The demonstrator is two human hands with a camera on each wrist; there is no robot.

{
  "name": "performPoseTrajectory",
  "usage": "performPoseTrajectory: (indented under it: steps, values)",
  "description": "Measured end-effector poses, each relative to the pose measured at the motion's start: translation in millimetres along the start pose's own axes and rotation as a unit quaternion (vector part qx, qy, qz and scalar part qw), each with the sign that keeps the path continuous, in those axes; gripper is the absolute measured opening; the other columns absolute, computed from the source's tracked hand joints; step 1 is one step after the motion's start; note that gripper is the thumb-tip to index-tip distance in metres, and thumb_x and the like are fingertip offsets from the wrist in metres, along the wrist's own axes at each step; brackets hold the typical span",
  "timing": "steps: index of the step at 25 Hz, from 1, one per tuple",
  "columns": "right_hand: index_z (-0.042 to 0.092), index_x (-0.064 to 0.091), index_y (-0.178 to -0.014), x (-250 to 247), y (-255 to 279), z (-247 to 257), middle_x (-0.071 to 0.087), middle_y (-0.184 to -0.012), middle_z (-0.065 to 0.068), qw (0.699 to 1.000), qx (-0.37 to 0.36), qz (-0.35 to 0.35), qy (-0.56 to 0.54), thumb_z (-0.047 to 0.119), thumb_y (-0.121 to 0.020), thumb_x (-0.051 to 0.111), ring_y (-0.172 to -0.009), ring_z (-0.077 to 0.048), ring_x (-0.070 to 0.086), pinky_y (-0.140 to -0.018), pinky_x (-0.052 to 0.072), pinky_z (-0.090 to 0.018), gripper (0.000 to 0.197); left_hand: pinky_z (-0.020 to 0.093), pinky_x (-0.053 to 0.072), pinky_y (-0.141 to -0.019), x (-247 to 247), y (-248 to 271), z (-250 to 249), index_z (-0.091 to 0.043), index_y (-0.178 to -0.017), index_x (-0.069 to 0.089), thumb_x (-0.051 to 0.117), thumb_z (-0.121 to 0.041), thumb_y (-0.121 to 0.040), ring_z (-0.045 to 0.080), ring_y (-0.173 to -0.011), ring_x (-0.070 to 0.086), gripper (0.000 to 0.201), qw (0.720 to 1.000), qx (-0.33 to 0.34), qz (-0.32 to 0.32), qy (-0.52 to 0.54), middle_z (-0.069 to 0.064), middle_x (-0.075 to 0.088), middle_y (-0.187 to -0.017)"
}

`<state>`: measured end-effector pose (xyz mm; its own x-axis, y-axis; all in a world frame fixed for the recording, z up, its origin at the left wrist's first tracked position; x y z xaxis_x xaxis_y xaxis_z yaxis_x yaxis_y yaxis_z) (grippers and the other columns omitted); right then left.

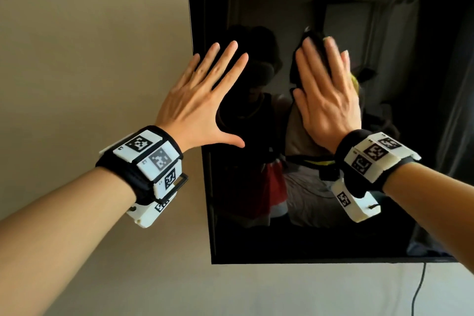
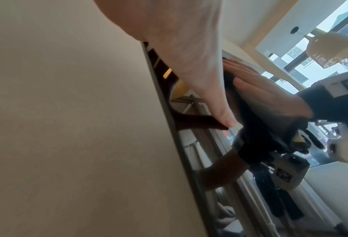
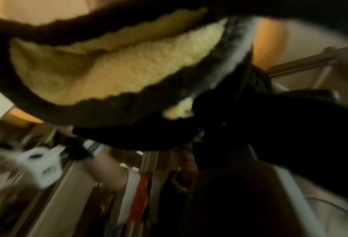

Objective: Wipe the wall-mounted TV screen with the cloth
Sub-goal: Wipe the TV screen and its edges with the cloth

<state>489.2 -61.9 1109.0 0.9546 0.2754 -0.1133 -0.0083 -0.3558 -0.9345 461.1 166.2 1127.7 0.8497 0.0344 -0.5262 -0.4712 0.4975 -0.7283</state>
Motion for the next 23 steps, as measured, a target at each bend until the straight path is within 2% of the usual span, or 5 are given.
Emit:
performPoseTrajectory:
  steps: [3,10,15,18,23]
  values:
    - [0.006,0.034,-0.151,7,13,22,0.029,-0.158,-0.010,0.991,-0.126,0.032,0.016,0.025,-0.106,0.041,-0.147,-0.035,0.020,-0.121,0.019,-0.050,0.049,0.043,0.005,-0.125,6,6,2,-0.018,-0.159,-0.001,0.064,-0.088,-0.055,0.025,-0.153,-0.005,0.141,1.000,-0.002,0.012,0.004,0.005,-0.006,-0.167]
    - [0.003,0.035,-0.150,8,8,35,0.029,-0.157,-0.012,0.999,-0.041,0.012,-0.009,0.024,-0.106,0.041,-0.147,-0.036,0.019,-0.122,0.017,-0.051,0.049,0.040,0.007,-0.125,6,13,5,-0.012,-0.158,0.003,0.071,-0.071,-0.069,0.027,-0.153,-0.006,0.127,0.992,-0.015,-0.037,0.124,0.009,-0.010,-0.165]
    - [0.003,0.035,-0.150,7,-46,43,0.030,-0.157,-0.012,0.999,0.019,-0.018,-0.025,0.025,-0.107,0.038,-0.146,-0.037,0.020,-0.122,0.015,-0.050,0.048,0.004,0.018,-0.110,27,49,-9,-0.017,-0.156,0.000,0.040,-0.020,-0.105,-0.018,-0.140,0.013,0.066,0.861,-0.190,-0.153,0.446,-0.004,0.012,-0.163]
    - [0.004,0.033,-0.151,18,-35,74,0.027,-0.158,-0.011,0.995,-0.103,0.013,-0.004,0.025,-0.106,0.037,-0.147,-0.036,0.020,-0.122,0.016,-0.050,0.050,0.002,0.036,-0.087,47,69,-17,-0.020,-0.156,0.019,0.032,-0.018,-0.106,-0.004,-0.098,0.059,0.052,0.814,-0.278,-0.166,0.483,-0.019,0.056,-0.119]
    - [0.005,0.031,-0.152,19,-46,80,0.027,-0.159,-0.010,0.976,-0.215,0.041,0.014,0.026,-0.106,0.038,-0.146,-0.035,0.022,-0.120,0.022,-0.050,0.051,-0.006,0.030,-0.090,65,98,-39,-0.015,-0.153,0.031,0.033,-0.008,-0.106,-0.035,-0.104,0.041,0.048,0.771,-0.322,-0.154,0.528,-0.035,0.039,-0.128]
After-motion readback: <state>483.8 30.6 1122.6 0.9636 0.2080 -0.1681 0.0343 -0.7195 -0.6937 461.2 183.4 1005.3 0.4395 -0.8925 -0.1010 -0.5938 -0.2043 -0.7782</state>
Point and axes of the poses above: each hand's wrist, its own y-axis away from the middle knuckle, its own x-axis out of the palm, z = x × y, the point moved 4 cm from there along -y, towards the middle knuckle
